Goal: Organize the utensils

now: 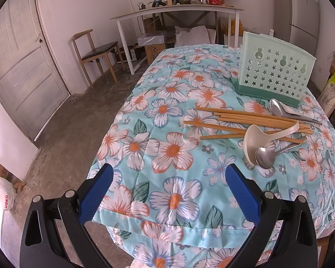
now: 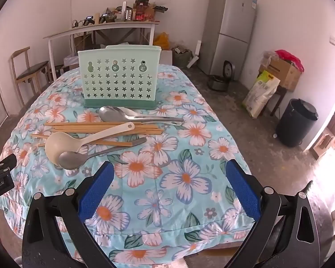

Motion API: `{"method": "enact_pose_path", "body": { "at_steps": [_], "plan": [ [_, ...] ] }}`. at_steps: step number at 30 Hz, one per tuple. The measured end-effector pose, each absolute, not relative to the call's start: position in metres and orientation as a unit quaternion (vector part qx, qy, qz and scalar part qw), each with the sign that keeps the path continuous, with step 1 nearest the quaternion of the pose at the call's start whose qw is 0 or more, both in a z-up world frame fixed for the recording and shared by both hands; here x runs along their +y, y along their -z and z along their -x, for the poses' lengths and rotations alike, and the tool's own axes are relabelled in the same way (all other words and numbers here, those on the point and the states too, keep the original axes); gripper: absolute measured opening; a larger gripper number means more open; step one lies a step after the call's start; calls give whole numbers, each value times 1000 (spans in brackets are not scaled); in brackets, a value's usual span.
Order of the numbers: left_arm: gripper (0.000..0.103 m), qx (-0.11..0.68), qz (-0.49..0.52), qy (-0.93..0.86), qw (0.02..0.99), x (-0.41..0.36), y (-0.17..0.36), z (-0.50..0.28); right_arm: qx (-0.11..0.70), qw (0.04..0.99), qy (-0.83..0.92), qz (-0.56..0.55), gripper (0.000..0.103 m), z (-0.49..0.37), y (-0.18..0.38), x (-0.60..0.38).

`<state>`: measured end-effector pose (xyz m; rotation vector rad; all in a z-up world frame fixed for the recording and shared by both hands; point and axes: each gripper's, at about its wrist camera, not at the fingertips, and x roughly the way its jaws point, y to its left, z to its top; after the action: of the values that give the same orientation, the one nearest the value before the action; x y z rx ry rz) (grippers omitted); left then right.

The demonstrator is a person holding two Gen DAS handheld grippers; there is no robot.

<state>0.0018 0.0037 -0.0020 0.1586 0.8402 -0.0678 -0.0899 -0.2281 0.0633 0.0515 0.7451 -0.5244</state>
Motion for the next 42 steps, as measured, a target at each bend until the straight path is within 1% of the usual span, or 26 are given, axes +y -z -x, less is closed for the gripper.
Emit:
{"method": "enact_pose_path", "body": {
  "at_steps": [21,33,35,36,42],
  "plan": [
    [98,407,-76,29,910,9,-4,2,359,896,259,-22,95,88,-66,-228],
    [98,406,-78,27,910,5,-4,1,356,897,258,-31,95,90,-67,-233],
    [98,406,-78,27,910,5,-5,1,360,897,252,-47,95,92,-66,-233],
    [98,407,-78,27,910,5,-5,1,356,898,257,-32,95,90,-67,-233],
    [98,407,-78,27,910,5,-5,1,357,898,254,-35,95,90,-66,-234]
  ]
}}
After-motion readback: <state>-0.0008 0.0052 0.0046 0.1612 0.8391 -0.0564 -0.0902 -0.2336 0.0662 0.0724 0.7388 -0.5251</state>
